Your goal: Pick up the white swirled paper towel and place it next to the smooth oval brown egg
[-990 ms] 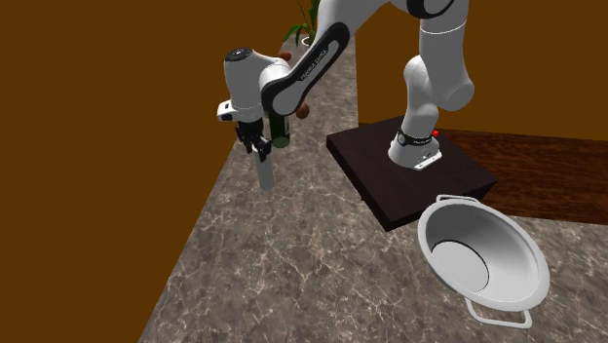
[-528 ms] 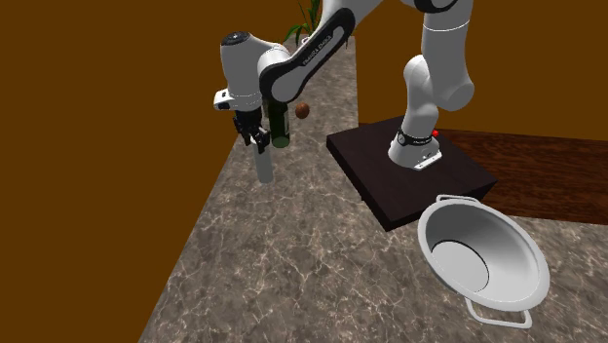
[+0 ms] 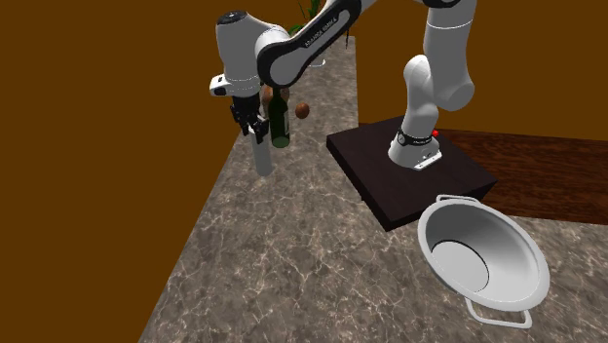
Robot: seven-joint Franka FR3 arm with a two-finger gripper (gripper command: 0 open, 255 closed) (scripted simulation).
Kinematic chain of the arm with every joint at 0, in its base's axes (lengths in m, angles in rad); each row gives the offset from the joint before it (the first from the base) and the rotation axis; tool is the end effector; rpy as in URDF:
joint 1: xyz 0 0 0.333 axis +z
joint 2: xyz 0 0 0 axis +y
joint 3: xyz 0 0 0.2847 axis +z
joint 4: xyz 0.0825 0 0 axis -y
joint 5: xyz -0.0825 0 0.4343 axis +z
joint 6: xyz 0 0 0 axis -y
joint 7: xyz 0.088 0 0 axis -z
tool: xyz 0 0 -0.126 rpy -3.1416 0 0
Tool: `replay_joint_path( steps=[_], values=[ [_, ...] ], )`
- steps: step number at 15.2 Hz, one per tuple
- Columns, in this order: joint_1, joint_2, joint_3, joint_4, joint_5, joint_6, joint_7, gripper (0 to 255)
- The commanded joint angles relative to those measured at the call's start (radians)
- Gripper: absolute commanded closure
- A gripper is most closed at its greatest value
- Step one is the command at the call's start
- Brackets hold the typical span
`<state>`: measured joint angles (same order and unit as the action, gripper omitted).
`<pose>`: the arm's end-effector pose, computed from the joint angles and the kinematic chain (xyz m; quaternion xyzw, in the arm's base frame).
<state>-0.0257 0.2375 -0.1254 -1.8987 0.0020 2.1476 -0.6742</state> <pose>0.6404 -0.0960 0.3035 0.9655 0.2598 0.0005 0.0154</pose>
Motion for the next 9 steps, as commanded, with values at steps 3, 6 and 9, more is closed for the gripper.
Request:
replay_joint_path(
  steps=[3, 6, 9],
  values=[
    [0.001, -0.02, -0.001, 0.027, -0.003, -0.048, 0.001, 255],
    [0.001, -0.034, -0.001, 0.05, -0.005, -0.085, 0.001, 255],
    [0.002, -0.047, -0.001, 0.075, -0.006, -0.122, 0.002, 255]
  ],
)
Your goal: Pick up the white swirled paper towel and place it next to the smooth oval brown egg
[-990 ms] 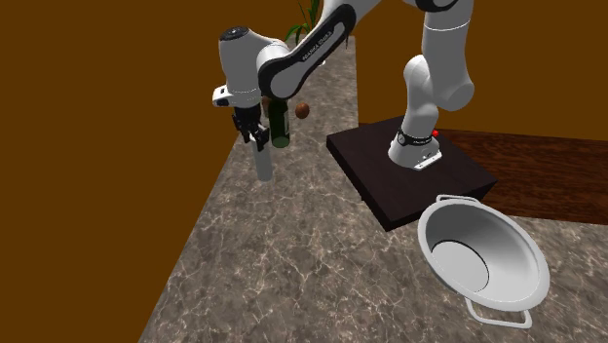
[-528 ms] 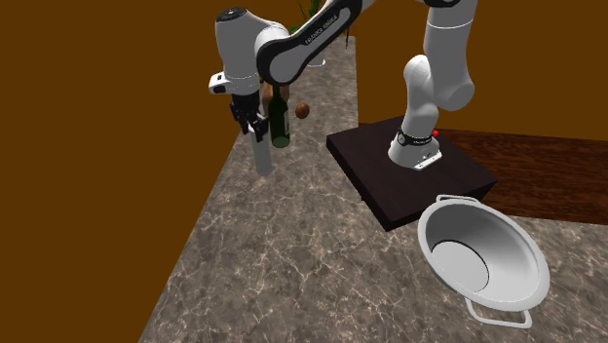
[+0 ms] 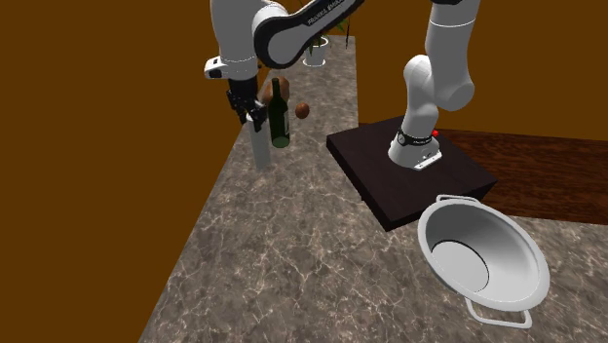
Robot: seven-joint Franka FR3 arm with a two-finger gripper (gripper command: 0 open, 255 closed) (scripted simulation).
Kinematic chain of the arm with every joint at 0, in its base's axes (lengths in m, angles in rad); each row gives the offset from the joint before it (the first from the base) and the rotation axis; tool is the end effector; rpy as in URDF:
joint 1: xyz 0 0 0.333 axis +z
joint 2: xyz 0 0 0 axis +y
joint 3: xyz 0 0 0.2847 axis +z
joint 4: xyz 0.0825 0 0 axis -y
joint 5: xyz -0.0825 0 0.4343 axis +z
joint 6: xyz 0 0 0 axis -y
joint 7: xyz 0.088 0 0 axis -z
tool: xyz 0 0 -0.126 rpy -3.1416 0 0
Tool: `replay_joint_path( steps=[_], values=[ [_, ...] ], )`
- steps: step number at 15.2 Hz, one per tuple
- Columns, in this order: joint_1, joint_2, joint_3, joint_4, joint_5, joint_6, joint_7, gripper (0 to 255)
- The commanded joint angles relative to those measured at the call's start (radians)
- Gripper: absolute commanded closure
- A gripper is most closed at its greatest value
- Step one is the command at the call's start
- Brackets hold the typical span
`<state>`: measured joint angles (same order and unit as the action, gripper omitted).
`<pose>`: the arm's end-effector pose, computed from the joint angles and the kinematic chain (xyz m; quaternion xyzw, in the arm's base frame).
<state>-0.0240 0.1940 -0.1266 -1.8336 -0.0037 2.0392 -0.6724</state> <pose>0.6443 -0.0960 0.3549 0.9655 0.2599 0.0005 0.0153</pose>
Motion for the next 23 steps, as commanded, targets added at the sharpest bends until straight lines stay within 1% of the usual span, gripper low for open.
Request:
replay_joint_path(
  steps=[1, 12, 23],
  values=[
    [0.0, -0.007, 0.0, 0.019, -0.001, -0.026, 0.0, 255],
    [0.001, -0.034, -0.001, 0.131, -0.004, -0.166, -0.001, 255],
    [0.0, -0.035, -0.002, 0.278, -0.004, -0.314, -0.003, 255]
  ],
)
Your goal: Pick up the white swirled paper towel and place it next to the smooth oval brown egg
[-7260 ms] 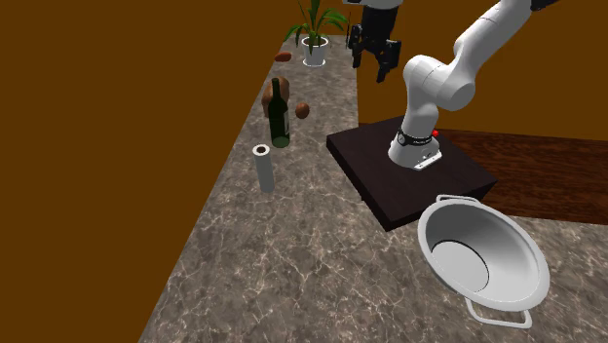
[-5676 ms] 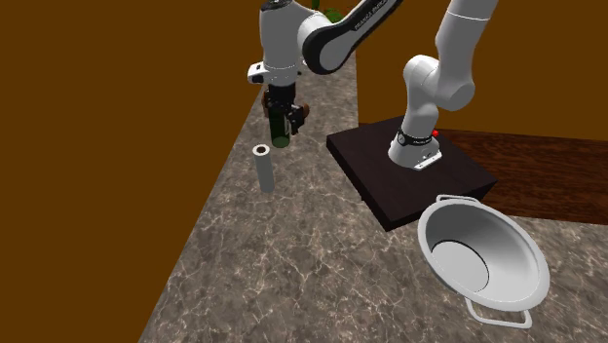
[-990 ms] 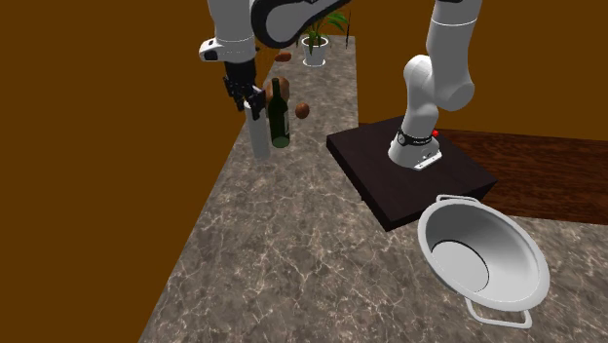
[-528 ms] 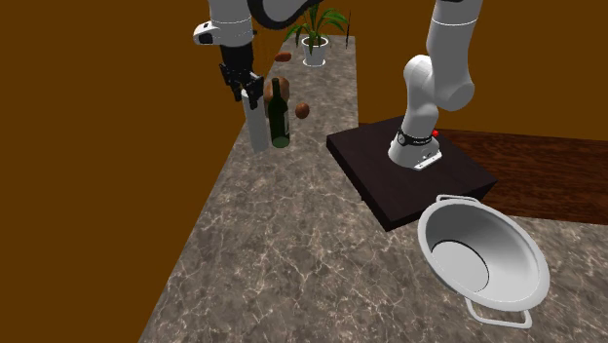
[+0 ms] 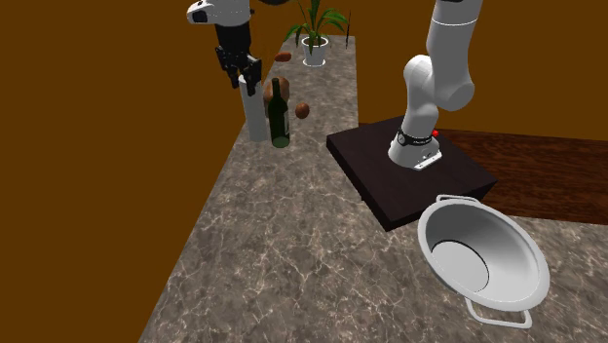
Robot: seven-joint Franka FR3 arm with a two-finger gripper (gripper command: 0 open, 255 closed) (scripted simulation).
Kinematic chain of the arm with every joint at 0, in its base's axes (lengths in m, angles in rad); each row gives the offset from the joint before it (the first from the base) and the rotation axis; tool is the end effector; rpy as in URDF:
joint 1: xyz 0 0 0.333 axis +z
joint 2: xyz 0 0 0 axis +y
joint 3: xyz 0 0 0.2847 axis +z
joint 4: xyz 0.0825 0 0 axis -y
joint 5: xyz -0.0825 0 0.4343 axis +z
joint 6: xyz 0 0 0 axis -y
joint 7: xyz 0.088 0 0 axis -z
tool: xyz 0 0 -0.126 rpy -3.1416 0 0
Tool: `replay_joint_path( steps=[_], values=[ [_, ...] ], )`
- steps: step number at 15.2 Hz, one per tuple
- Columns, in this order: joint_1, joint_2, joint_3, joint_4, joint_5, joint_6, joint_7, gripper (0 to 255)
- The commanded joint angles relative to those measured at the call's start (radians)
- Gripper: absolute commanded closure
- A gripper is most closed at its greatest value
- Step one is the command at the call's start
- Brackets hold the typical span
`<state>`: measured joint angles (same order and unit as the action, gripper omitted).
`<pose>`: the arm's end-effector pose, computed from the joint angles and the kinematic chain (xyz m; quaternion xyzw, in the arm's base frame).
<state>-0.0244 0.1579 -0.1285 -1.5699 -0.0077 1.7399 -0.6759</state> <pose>0.6503 -0.0968 0.4907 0.9655 0.2599 0.0005 0.0154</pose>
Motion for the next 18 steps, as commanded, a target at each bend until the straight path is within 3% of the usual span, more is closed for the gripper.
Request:
replay_joint_path(
  steps=[1, 3, 10, 18],
  values=[
    [0.0, 0.002, 0.0, 0.03, 0.0, -0.028, 0.0, 255],
    [0.0, 0.005, 0.0, 0.058, 0.001, -0.053, -0.001, 255],
    [-0.054, -0.196, -0.051, -0.193, -0.026, 0.002, -0.103, 255],
    [-0.123, -0.379, -0.127, -0.387, -0.073, 0.022, -0.233, 255]
  ],
)
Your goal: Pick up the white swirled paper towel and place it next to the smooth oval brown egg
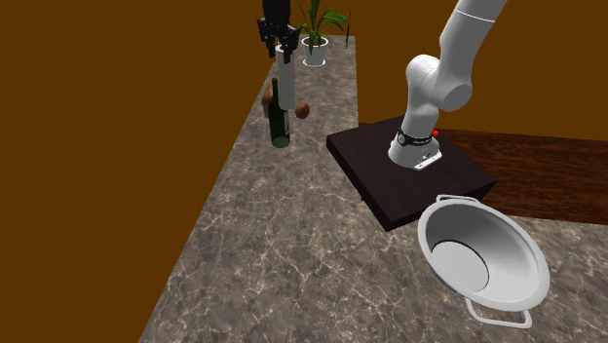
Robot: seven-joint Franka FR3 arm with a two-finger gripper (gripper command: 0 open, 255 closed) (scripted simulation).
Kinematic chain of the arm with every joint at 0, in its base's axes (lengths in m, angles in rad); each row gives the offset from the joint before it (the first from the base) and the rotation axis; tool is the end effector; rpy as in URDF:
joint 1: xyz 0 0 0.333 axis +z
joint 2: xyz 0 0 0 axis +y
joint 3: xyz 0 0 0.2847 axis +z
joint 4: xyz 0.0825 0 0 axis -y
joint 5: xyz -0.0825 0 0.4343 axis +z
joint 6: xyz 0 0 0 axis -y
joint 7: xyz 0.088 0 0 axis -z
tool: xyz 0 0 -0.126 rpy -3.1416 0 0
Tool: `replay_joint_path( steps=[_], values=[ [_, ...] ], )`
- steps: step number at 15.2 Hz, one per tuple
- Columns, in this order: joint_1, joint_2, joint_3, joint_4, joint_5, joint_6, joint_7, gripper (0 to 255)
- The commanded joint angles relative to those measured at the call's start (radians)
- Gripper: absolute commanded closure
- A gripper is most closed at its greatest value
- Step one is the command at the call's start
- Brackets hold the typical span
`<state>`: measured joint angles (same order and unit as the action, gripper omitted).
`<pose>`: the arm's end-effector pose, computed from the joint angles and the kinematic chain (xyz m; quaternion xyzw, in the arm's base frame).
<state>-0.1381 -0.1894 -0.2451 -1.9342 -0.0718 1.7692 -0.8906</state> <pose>0.5159 -0.2222 0.5070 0.9657 0.2593 0.0004 0.0157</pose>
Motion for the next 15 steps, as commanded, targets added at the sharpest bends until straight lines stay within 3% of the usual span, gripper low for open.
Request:
replay_joint_path(
  steps=[1, 15],
  values=[
    [-0.019, -0.051, -0.021, -0.041, -0.016, -0.007, -0.036, 255],
    [-0.154, -0.238, -0.206, -0.177, -0.13, -0.025, -0.312, 255]
  ],
)
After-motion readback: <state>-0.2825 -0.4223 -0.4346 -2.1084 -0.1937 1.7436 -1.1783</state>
